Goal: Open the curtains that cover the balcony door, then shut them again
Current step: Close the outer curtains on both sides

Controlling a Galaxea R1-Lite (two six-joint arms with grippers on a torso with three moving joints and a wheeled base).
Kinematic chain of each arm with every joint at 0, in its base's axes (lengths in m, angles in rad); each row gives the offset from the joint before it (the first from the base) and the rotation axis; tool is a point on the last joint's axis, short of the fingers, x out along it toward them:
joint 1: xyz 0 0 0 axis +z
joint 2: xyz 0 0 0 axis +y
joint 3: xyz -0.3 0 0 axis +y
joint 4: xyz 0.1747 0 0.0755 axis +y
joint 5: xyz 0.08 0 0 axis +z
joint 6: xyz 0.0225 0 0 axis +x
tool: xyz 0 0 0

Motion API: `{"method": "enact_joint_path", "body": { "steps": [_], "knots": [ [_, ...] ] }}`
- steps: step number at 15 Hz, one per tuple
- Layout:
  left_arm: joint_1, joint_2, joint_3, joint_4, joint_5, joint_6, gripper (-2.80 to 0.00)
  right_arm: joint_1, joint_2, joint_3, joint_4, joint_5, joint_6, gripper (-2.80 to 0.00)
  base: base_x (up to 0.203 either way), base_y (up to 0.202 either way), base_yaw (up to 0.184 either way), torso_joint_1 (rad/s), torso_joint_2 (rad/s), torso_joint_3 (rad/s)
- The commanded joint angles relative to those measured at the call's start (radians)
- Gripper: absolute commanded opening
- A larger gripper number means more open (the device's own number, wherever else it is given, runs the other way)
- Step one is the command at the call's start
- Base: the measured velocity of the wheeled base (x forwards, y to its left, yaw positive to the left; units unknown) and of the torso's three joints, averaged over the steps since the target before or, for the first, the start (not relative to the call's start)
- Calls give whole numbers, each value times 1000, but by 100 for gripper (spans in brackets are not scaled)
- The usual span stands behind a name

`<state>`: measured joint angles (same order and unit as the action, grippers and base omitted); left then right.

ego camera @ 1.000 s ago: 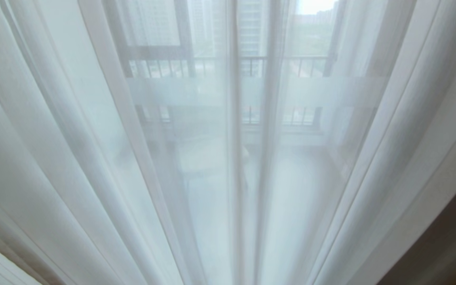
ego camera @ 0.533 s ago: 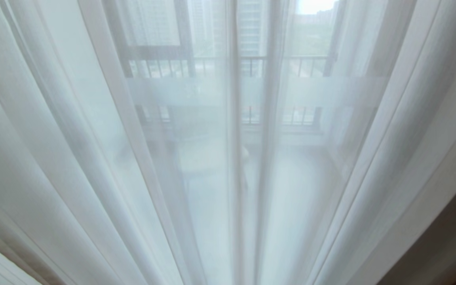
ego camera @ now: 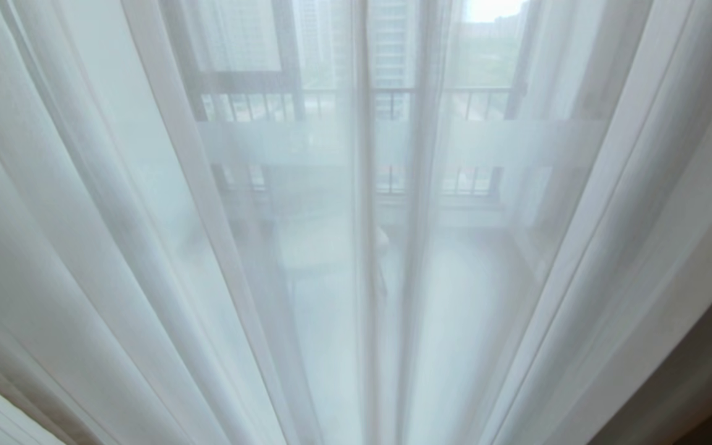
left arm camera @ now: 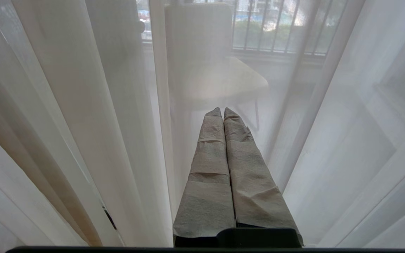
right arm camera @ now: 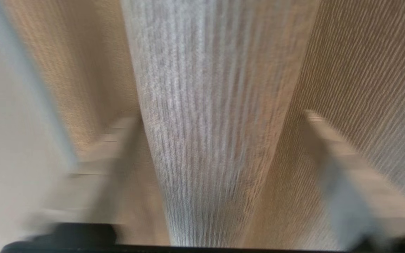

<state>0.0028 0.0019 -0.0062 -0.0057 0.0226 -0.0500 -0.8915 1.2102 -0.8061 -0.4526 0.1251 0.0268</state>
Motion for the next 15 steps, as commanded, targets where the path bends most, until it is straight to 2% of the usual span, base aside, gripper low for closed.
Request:
{"method": "enact_joint_path", "body": {
  "steps": [1,15],
  "knots": [
    [0,0,0,0,0,-1,-280,0,3,-4,-3,1,1,-280,0,0,0,0,0,0],
    [0,0,0,0,0,-1,-280,8,-94,10,12,2,22,-280,0,0,0,0,0,0]
  ]
}}
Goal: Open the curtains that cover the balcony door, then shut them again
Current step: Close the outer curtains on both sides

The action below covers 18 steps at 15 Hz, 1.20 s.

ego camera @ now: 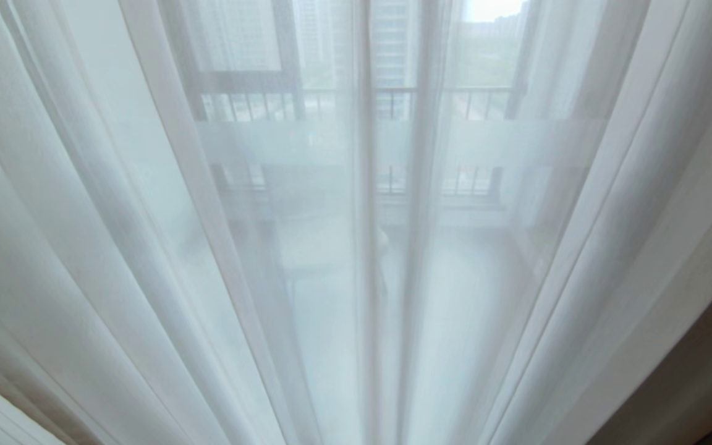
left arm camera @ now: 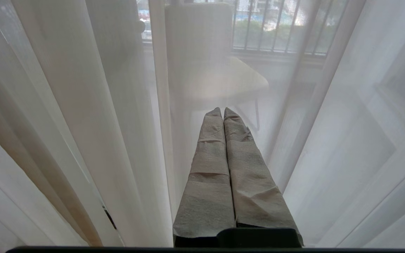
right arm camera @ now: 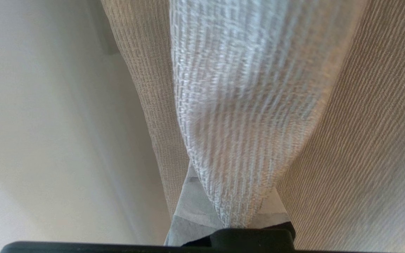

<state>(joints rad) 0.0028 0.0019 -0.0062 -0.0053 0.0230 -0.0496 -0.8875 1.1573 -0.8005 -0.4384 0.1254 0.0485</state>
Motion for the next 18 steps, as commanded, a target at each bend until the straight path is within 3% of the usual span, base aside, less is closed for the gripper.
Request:
{"method": "enact_joint_path", "body": {
  "steps": [1,6,12,18],
  "knots": [
    [0,0,0,-1,0,-1,-280,15,-61,8,-1,2,1,-280,0,0,0,0,0,0],
    [0,0,0,-1,0,-1,-280,135,-202,46,2,-2,-8,-280,0,0,0,0,0,0],
    [0,0,0,-1,0,-1,-280,399,-333,54,8,-4,-66,-280,0,0,0,0,0,0],
    [0,0,0,-1,0,-1,-280,682,-440,37,146,-2,-148,-280,0,0,0,0,0,0]
  ]
}}
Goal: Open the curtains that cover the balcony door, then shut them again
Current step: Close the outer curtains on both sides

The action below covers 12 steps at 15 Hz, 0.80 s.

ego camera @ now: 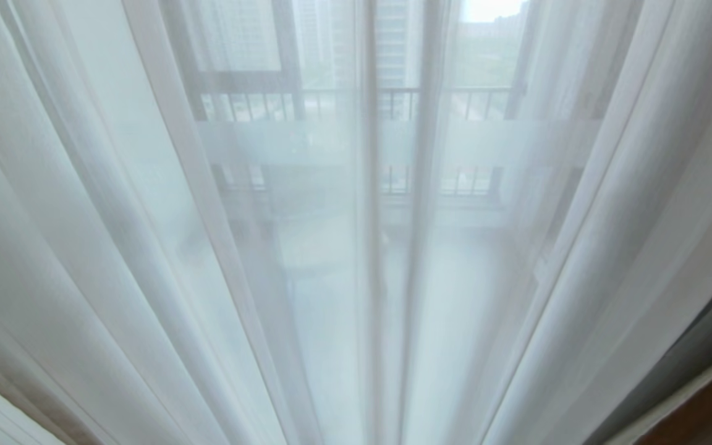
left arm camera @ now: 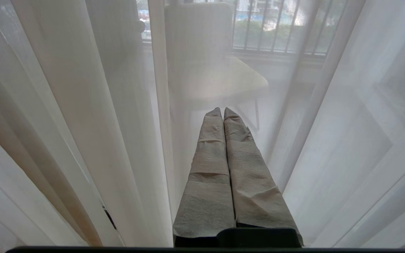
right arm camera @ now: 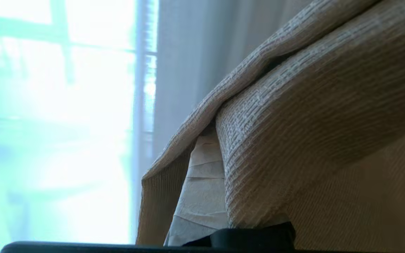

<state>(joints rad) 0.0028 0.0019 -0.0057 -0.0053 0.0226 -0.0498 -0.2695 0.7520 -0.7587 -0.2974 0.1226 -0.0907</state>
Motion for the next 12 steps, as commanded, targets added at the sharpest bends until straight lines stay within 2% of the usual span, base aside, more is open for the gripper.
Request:
{"method": "enact_joint_path", "body": {
  "steps": [1,4,6,12],
  "knots": [
    [0,0,0,-1,0,-1,-280,114,-41,-9,16,1,-27,-280,0,0,0,0,0,0],
    [0,0,0,-1,0,-1,-280,231,-52,-9,42,0,-101,-280,0,0,0,0,0,0],
    [0,0,0,-1,0,-1,-280,291,-49,0,45,-1,-119,-280,0,0,0,0,0,0],
    [0,0,0,-1,0,-1,-280,413,11,21,41,-1,-167,-280,0,0,0,0,0,0]
  ]
}}
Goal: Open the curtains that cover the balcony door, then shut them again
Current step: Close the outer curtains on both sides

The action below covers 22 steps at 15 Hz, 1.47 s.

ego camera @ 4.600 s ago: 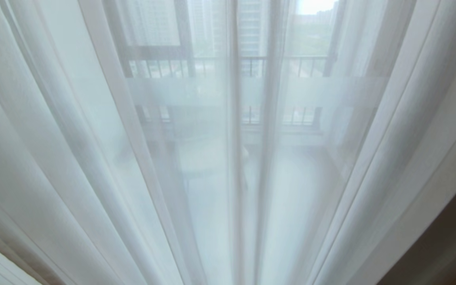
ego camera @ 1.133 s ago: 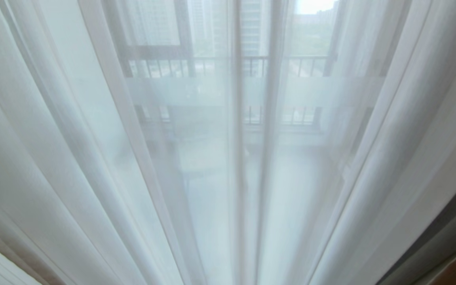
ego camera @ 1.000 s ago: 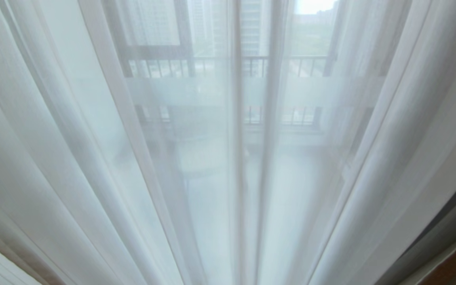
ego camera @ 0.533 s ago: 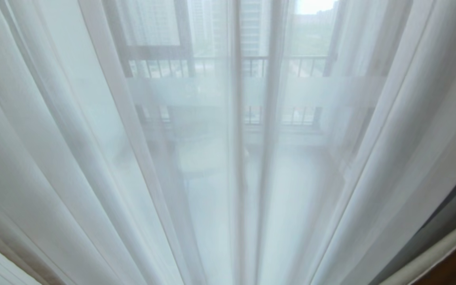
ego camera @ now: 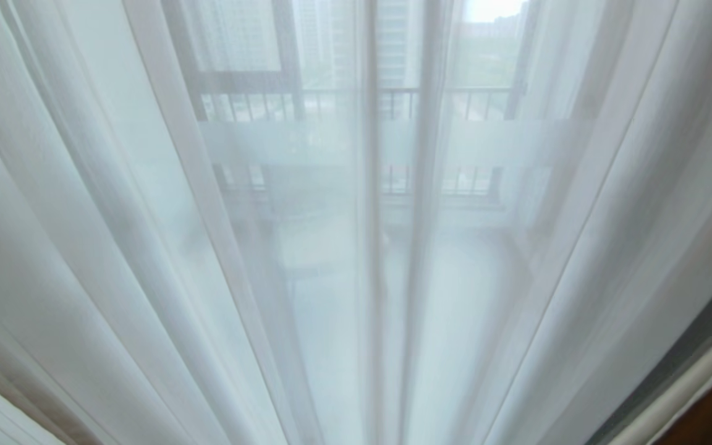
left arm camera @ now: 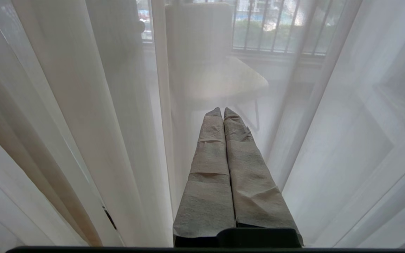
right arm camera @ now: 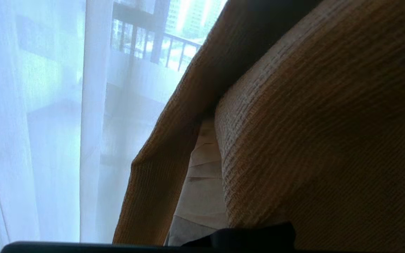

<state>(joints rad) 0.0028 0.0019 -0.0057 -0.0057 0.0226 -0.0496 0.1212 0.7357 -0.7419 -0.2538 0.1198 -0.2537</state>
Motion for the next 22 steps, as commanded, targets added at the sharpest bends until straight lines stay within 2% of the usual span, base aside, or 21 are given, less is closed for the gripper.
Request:
{"method": "enact_joint_path", "body": {
  "steps": [1,11,17,22],
  "knots": [
    [0,0,0,0,0,-1,-280,40,40,6,-4,1,-9,-280,0,0,0,0,0,0],
    [0,0,0,0,0,-1,-280,171,164,4,-79,-2,-97,-280,0,0,0,0,0,0],
    [0,0,0,0,0,-1,-280,229,204,7,-82,-2,-116,-280,0,0,0,0,0,0],
    [0,0,0,0,0,-1,-280,314,269,9,-158,-2,-195,-280,0,0,0,0,0,0]
  ]
}}
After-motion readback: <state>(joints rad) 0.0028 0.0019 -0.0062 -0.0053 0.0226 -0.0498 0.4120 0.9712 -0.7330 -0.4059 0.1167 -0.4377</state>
